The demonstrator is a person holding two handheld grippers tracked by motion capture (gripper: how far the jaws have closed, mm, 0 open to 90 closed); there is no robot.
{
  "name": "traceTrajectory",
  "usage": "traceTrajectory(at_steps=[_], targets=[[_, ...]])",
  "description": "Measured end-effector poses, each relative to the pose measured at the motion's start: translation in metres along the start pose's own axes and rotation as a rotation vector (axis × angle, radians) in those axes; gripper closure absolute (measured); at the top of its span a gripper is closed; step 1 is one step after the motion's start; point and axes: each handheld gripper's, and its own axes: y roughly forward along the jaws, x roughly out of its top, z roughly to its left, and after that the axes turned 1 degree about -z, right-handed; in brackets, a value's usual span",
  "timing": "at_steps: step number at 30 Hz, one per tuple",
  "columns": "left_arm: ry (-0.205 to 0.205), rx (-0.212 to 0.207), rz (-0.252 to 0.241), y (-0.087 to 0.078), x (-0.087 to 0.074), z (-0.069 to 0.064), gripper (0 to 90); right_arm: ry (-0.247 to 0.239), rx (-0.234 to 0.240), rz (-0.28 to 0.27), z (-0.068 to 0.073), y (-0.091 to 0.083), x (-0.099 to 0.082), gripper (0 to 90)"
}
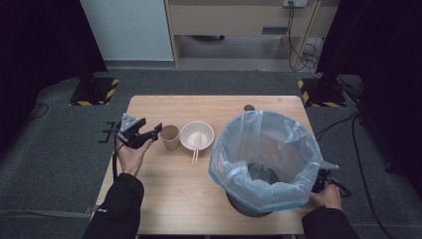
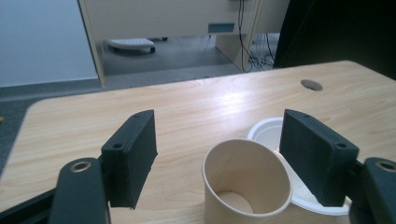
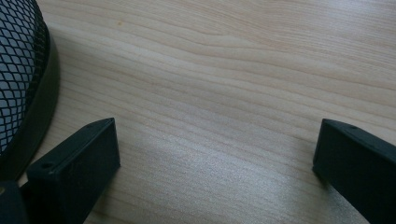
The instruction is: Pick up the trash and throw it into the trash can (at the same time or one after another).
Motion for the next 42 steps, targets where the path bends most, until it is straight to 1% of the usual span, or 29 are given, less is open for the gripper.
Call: traceTrajectory(at_steps=[1,2,3,4,5,6,7,8,9,10,11,12,15,16,17,18,20,23,24,25,26,27,28,31,33,34,37,38,42], targets=[[0.000,0.000,0.000,0.000,0.000,0.000,27.9,0.000,0.000,0.000,0.000,0.000,0.000,0.7],[-0.002,-0.007,0.024,0.007,-0.004,-0.001,28.5,0.000,0.000,0.000,0.000,0.000,0.000,0.7],[-0.002,-0.007,0.024,0.007,-0.004,-0.001,29.2,0.000,0.000,0.000,0.000,0.000,0.000,0.7],[-0.012,-0.004,0.046,0.013,-0.008,-0.002,30.3,-0.001,0.001,-0.001,0.000,0.000,0.000,0.7],[-0.021,-0.007,0.054,0.017,-0.010,-0.002,31.6,-0.001,0.001,-0.001,0.000,0.000,0.000,0.7],[-0.020,-0.006,0.070,0.019,-0.013,-0.003,32.3,-0.002,0.002,-0.001,0.000,0.000,0.000,0.7],[-0.020,-0.006,0.070,0.019,-0.013,-0.003,33.5,-0.002,0.002,-0.001,0.000,0.000,0.000,0.7],[-0.010,-0.001,0.098,0.024,-0.017,-0.003,34.6,-0.004,0.002,-0.002,0.000,0.000,0.000,0.7],[-0.010,-0.001,0.098,0.024,-0.017,-0.003,35.8,-0.004,0.002,-0.002,0.000,0.000,0.000,0.7],[-0.003,0.010,0.118,0.026,-0.018,-0.001,37.1,-0.004,0.002,-0.002,0.000,0.000,0.000,0.7],[-0.003,0.010,0.118,0.026,-0.018,-0.001,38.1,-0.004,0.002,-0.002,0.000,0.000,0.000,0.7],[-0.019,0.009,0.113,0.027,-0.019,0.001,39.4,-0.001,0.003,-0.003,0.000,0.001,0.001,0.7],[-0.024,0.011,0.112,0.029,-0.020,0.003,41.7,-0.005,0.003,-0.003,0.000,0.001,0.001,0.7],[-0.032,0.008,0.121,0.029,-0.021,0.004,43.3,-0.005,0.003,-0.003,0.000,0.001,0.001,0.7],[-0.032,0.009,0.127,0.030,-0.022,0.004,43.3,-0.005,0.003,-0.003,0.000,0.001,0.001,0.7],[-0.029,0.012,0.136,0.033,-0.023,0.005,46.0,-0.005,0.003,-0.003,0.000,0.001,0.001,0.7],[-0.037,0.009,0.149,0.034,-0.024,0.005,47.4,-0.005,0.003,-0.003,0.000,0.001,0.001,0.7],[-0.048,-0.001,0.161,0.035,-0.025,0.006,52.8,-0.005,0.003,-0.003,0.000,0.001,0.001,0.7],[-0.049,-0.005,0.178,0.036,-0.026,0.005,53.9,-0.005,0.003,-0.002,0.000,0.001,0.001,0.7],[-0.049,-0.005,0.178,0.036,-0.026,0.005,55.3,-0.005,0.003,-0.002,0.000,0.001,0.001,0.7],[-0.049,-0.010,0.199,0.037,-0.027,0.004,56.5,-0.005,0.003,-0.002,0.000,0.001,0.001,0.7],[-0.049,-0.010,0.199,0.037,-0.027,0.004,57.8,-0.005,0.003,-0.002,0.001,0.001,0.001,0.7],[-0.049,-0.010,0.220,0.038,-0.028,0.003,59.5,-0.005,0.003,-0.003,0.001,0.001,0.001,0.7],[-0.048,-0.010,0.235,0.039,-0.029,0.002,62.4,-0.006,0.003,-0.003,0.000,0.001,0.001,0.7],[-0.052,-0.010,0.236,0.038,-0.030,0.002,67.4,-0.006,0.004,-0.002,0.001,0.001,0.001,0.7],[-0.062,-0.013,0.244,0.037,-0.032,0.003,69.3,-0.007,0.005,-0.002,0.001,0.001,0.001,0.7],[-0.067,-0.011,0.254,0.036,-0.033,0.004,75.7,-0.004,0.007,0.000,0.001,0.001,0.001,0.7],[-0.081,-0.019,0.259,0.035,-0.034,0.005,78.0,-0.005,0.007,0.000,0.001,0.001,0.001,0.7],[-0.078,-0.028,0.269,0.032,-0.034,0.006,82.4,-0.005,0.007,0.000,0.001,0.001,0.001,0.7]])
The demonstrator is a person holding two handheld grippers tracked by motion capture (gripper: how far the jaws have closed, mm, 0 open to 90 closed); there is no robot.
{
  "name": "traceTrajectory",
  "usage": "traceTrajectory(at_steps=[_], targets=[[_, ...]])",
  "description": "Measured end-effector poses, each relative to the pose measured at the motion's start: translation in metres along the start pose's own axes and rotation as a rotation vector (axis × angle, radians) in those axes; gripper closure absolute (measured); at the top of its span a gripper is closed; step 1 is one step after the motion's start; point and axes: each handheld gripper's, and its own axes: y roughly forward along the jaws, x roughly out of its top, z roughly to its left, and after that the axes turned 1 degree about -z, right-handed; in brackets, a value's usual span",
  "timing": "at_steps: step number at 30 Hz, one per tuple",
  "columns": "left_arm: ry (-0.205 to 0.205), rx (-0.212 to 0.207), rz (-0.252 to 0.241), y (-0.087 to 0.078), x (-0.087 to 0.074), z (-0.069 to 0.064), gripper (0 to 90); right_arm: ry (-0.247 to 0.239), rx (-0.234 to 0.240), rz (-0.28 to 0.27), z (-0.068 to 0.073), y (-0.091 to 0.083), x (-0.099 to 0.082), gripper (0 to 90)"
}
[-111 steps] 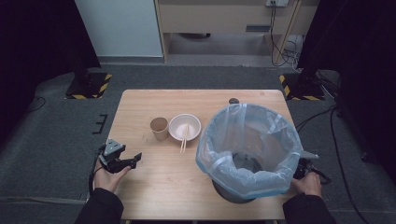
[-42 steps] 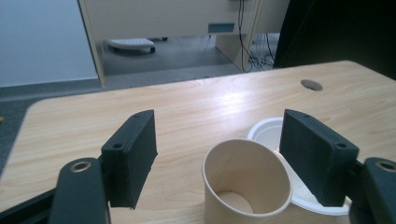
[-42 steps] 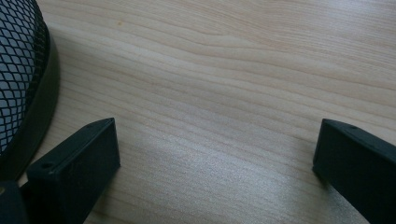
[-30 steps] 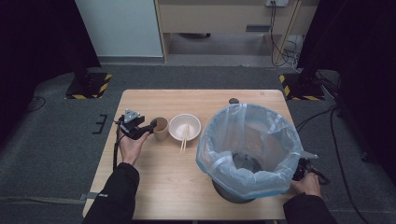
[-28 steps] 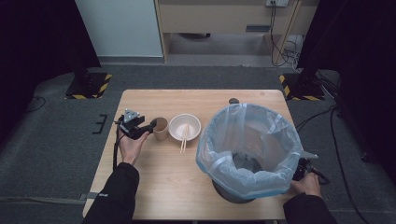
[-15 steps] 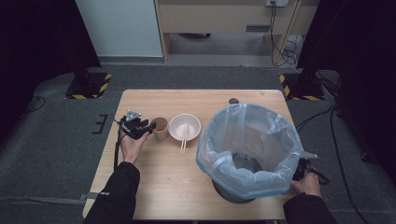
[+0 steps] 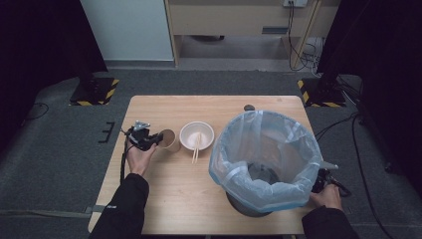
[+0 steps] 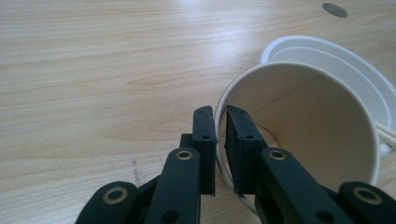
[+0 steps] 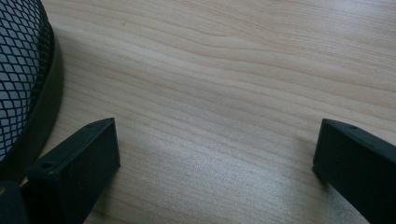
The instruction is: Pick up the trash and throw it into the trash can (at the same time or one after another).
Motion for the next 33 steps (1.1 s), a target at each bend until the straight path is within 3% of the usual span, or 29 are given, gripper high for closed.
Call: traceTrajectory(at_steps=[5,13,19,22,29,33], targets=[[0.004,-0.006,0.000,-0.004,0.000,0.000,84.4,-0.003,0.001,0.000,0.000,0.000,0.000,0.7],[-0.005,-0.018,-0.060,-0.024,0.009,0.000,84.7,-0.009,0.004,0.002,0.000,0.000,0.000,0.7],[-0.015,-0.031,-0.159,-0.051,0.020,-0.003,84.7,-0.009,0.004,0.002,0.000,0.000,0.000,0.7],[-0.004,-0.033,-0.220,-0.069,0.029,-0.006,84.7,-0.008,0.004,0.002,0.000,0.000,0.000,0.7],[0.011,-0.055,-0.307,-0.092,0.043,-0.011,84.7,-0.008,0.004,0.002,0.000,0.000,0.000,0.7],[0.020,-0.072,-0.381,-0.110,0.054,-0.017,84.6,-0.009,0.004,0.002,0.000,0.000,0.000,0.7]])
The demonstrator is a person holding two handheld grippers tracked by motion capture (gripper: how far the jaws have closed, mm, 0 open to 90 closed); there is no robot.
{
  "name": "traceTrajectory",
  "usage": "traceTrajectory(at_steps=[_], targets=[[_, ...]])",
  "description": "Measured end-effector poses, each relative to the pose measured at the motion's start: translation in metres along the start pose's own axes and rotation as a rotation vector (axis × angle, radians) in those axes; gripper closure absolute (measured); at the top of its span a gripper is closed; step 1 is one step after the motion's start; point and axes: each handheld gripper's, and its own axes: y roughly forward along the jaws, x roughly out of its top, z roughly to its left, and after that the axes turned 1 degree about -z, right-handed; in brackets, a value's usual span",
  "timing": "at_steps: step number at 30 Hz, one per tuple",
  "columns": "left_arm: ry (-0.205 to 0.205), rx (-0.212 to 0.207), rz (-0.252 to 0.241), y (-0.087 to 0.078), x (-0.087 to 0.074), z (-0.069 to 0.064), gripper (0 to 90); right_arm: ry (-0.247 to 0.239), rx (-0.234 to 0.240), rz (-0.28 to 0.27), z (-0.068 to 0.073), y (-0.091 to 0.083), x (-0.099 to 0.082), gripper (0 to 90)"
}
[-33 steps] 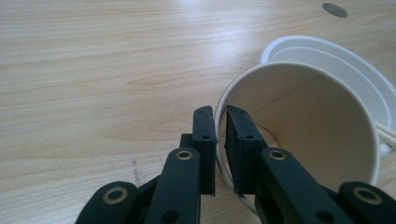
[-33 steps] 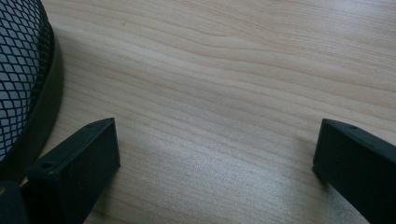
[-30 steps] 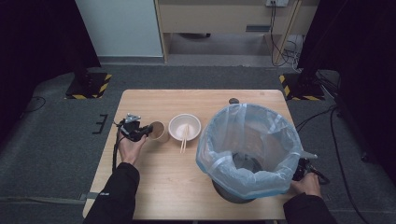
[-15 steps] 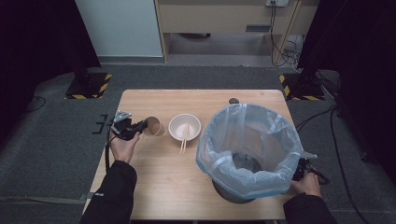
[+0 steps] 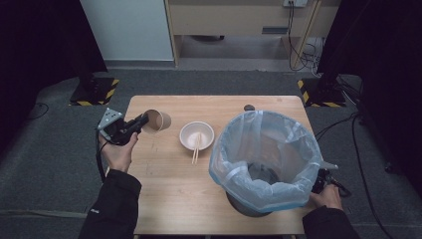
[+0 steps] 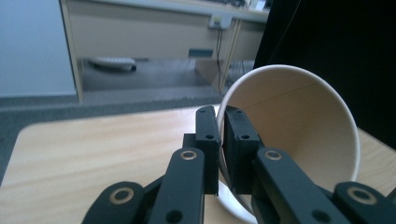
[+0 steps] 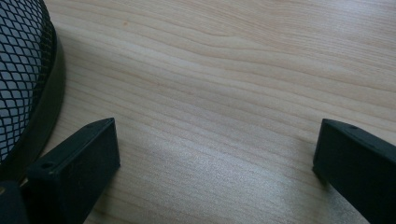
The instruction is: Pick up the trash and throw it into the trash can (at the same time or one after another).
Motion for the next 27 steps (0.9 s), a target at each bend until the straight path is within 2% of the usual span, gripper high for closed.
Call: traceTrajectory(at_steps=[5,6,7,8,10,13,14,16,17,22,23,26,27], targets=[[0.006,-0.017,-0.070,-0.015,0.016,-0.008,84.6,0.000,0.000,0.000,0.000,0.000,0.000,0.7],[0.006,-0.017,-0.070,-0.015,0.016,-0.008,84.6,0.000,0.000,0.000,0.000,0.000,0.000,0.7],[0.011,-0.023,-0.096,-0.020,0.022,-0.011,84.7,0.000,0.000,0.000,0.000,0.000,0.000,0.7],[0.011,-0.023,-0.096,-0.020,0.022,-0.011,84.6,0.000,0.000,0.000,0.000,0.000,0.000,0.7],[0.014,-0.036,-0.133,-0.028,0.030,-0.015,84.6,0.000,0.000,0.000,0.000,0.000,0.000,0.7],[0.019,-0.047,-0.155,-0.033,0.035,-0.018,84.6,0.000,0.000,0.000,0.000,0.000,0.000,0.7],[0.024,-0.057,-0.180,-0.038,0.039,-0.022,84.6,0.000,0.000,0.000,0.000,0.000,0.000,0.7],[0.028,-0.062,-0.189,-0.040,0.041,-0.024,84.6,0.000,0.000,0.000,0.000,0.000,0.000,0.7],[0.037,-0.071,-0.211,-0.044,0.046,-0.029,84.6,0.000,0.000,0.000,0.000,0.000,0.000,0.7],[0.050,-0.095,-0.246,-0.051,0.052,-0.039,84.6,0.000,0.000,0.000,0.000,0.000,0.000,0.7],[0.054,-0.113,-0.255,-0.053,0.054,-0.044,84.6,0.000,0.000,0.000,0.000,0.000,0.000,0.7],[0.061,-0.126,-0.263,-0.054,0.056,-0.049,84.6,0.000,0.000,0.000,0.000,0.000,0.000,0.7],[0.063,-0.145,-0.273,-0.056,0.058,-0.054,84.6,0.000,0.000,0.000,0.000,0.000,0.000,0.7]])
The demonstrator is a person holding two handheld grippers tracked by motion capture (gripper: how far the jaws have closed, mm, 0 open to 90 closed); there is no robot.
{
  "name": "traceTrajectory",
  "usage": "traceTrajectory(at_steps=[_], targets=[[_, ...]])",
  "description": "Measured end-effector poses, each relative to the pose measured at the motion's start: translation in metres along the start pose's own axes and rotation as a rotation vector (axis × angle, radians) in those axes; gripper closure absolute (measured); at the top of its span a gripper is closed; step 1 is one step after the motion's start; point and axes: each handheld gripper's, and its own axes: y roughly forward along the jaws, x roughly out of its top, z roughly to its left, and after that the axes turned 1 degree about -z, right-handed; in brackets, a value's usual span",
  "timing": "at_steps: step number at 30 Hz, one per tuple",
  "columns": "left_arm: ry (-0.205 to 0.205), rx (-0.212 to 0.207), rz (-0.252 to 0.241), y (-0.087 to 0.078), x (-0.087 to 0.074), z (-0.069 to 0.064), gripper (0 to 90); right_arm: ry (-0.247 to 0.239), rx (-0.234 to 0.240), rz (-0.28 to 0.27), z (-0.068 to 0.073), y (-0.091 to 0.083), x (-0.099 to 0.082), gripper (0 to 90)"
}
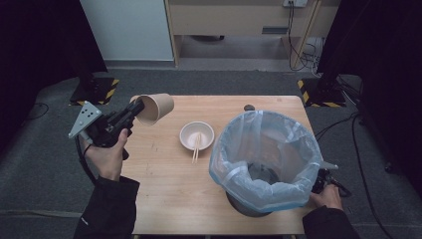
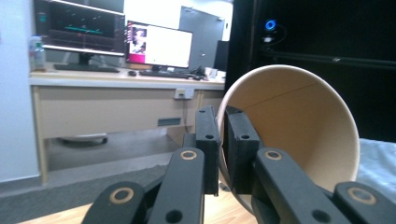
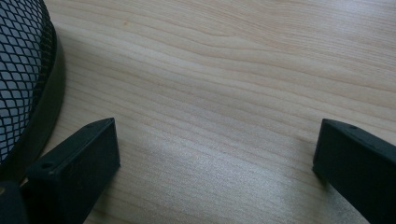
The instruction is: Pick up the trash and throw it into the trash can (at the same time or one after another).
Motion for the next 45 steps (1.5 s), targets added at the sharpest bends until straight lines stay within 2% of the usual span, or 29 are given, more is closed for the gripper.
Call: traceTrajectory(at_steps=[5,8,13,15,16,17,21,22,23,28,29,31,36,39,40,43,45], targets=[[0.000,-0.036,-0.034,-0.002,0.007,-0.011,84.6,0.000,0.000,0.000,0.000,0.000,0.000,0.7],[0.015,-0.061,-0.065,-0.005,0.013,-0.020,84.6,0.000,0.000,0.000,0.000,0.000,0.000,0.7],[0.035,-0.093,-0.088,-0.006,0.020,-0.031,84.6,0.000,0.000,0.000,0.000,0.000,0.000,0.7],[0.043,-0.121,-0.111,-0.006,0.025,-0.040,84.6,0.000,0.000,0.000,0.000,0.000,0.000,0.6],[0.043,-0.121,-0.111,-0.006,0.025,-0.040,84.6,0.000,0.000,0.000,0.000,0.000,0.000,0.6],[0.047,-0.143,-0.127,-0.006,0.028,-0.047,84.6,0.000,0.000,0.000,0.000,0.000,0.000,0.6],[0.053,-0.175,-0.144,-0.004,0.031,-0.057,84.6,0.002,-0.002,0.000,0.000,0.000,0.000,0.6],[0.057,-0.195,-0.149,-0.001,0.033,-0.064,84.6,0.002,-0.002,0.001,0.000,0.000,0.000,0.6],[0.057,-0.195,-0.149,-0.001,0.033,-0.064,84.5,0.002,-0.002,0.001,0.000,0.000,0.000,0.5],[0.082,-0.248,-0.135,0.012,0.038,-0.085,84.5,0.002,-0.002,0.001,0.000,0.000,0.000,0.5],[0.082,-0.248,-0.135,0.012,0.038,-0.085,84.5,0.002,-0.002,0.001,0.000,0.000,0.000,0.5],[0.096,-0.276,-0.123,0.022,0.037,-0.098,84.5,0.002,-0.002,0.000,0.000,0.000,0.000,0.6],[0.091,-0.322,-0.106,0.037,0.028,-0.116,84.5,0.002,-0.002,0.000,0.000,0.000,0.000,0.6],[0.094,-0.341,-0.084,0.044,0.024,-0.123,84.5,0.002,-0.002,0.000,0.000,0.000,0.000,0.6],[0.090,-0.361,-0.069,0.051,0.019,-0.129,84.6,0.002,-0.002,0.000,0.000,0.000,0.000,0.6],[0.086,-0.393,-0.044,0.060,0.012,-0.139,84.5,0.002,-0.002,0.000,0.000,0.000,0.000,0.6],[0.085,-0.401,-0.035,0.063,0.010,-0.141,84.5,0.002,-0.002,0.000,0.000,0.000,0.000,0.6]])
